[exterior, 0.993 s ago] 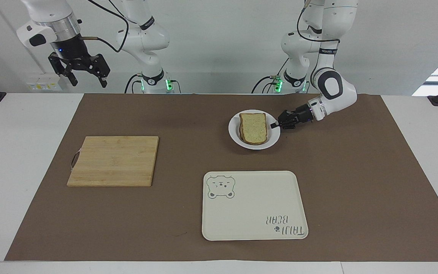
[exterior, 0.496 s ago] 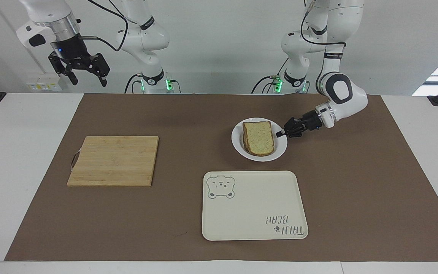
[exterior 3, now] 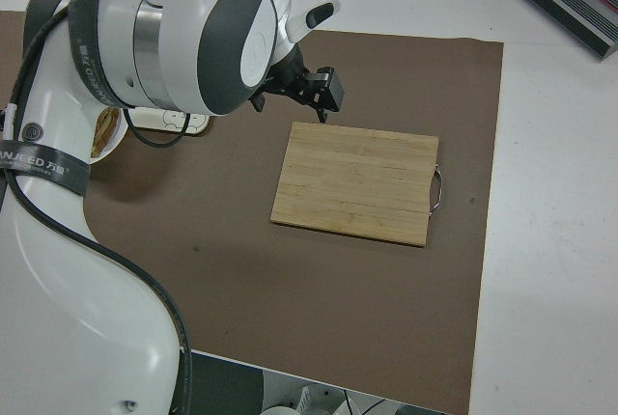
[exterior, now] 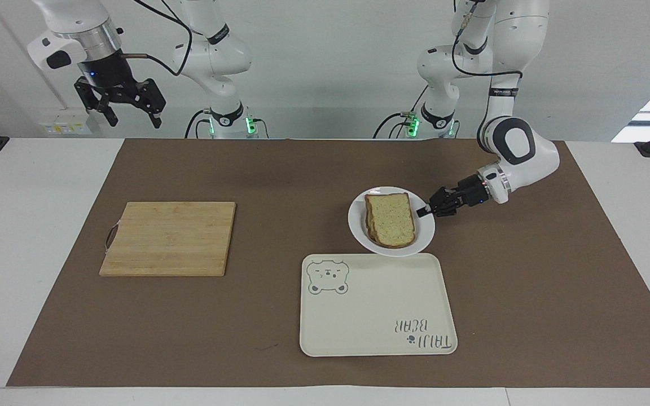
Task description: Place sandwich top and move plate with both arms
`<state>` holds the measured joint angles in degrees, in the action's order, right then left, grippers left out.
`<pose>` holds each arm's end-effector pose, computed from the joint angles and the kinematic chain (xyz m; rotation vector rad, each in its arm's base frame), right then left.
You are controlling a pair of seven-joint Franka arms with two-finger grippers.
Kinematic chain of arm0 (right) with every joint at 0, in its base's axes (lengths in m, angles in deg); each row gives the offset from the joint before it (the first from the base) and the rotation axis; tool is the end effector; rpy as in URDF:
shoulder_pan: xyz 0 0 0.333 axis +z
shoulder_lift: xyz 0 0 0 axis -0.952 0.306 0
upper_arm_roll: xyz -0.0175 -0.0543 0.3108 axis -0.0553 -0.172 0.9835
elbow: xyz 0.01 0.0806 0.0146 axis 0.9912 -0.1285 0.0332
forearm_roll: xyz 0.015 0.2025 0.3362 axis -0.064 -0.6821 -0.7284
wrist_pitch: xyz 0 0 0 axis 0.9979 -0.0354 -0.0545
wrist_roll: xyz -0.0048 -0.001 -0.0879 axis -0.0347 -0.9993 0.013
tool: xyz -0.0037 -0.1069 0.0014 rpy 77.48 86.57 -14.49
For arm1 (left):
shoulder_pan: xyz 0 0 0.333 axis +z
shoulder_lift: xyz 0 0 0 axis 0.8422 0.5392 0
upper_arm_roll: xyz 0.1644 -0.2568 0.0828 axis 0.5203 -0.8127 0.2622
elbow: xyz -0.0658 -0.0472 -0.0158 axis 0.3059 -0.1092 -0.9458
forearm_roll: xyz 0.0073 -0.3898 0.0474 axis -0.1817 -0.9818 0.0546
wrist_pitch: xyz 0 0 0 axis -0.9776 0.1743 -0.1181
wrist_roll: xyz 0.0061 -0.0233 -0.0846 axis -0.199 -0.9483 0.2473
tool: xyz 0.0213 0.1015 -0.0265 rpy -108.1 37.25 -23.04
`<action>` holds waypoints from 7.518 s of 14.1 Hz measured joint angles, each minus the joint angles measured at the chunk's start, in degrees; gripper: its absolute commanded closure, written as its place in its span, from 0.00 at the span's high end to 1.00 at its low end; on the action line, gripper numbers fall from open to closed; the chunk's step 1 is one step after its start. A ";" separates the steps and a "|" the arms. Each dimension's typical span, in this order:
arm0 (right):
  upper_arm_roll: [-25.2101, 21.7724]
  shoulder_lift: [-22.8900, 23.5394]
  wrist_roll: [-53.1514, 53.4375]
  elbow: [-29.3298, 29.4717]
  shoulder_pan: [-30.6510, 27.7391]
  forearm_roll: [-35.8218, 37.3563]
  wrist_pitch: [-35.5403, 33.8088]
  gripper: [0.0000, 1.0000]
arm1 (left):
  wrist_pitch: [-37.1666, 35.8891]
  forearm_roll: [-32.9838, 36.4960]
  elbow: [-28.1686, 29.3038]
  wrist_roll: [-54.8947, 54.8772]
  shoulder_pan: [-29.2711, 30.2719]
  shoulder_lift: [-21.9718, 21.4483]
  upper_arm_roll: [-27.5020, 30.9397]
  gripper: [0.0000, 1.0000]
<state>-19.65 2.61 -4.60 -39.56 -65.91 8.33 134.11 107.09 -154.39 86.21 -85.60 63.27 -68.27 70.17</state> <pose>0.5047 -0.0328 0.6657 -3.1348 0.1272 -0.0333 0.5167 -0.0732 0.3130 2.0617 0.1480 0.1037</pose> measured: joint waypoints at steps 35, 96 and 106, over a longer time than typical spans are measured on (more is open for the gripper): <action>3.31 0.00 0.00 0.00 -2.78 -0.09 0.01 1.00 | -11.69 18.18 -39.66 10.38 2.22 29.41 -3.41 0.00; 3.31 0.00 0.00 0.00 -2.78 -0.09 0.01 1.00 | -30.44 77.24 -42.83 43.68 2.82 -7.24 -4.03 1.00; 3.31 0.00 0.00 0.00 -2.78 -0.09 0.01 1.00 | -30.63 77.26 -42.02 43.68 2.83 -7.33 -4.21 1.00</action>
<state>-16.34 2.60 -4.60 -39.56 -68.69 8.24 134.12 76.46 -77.13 44.19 -41.91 66.10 -75.60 65.96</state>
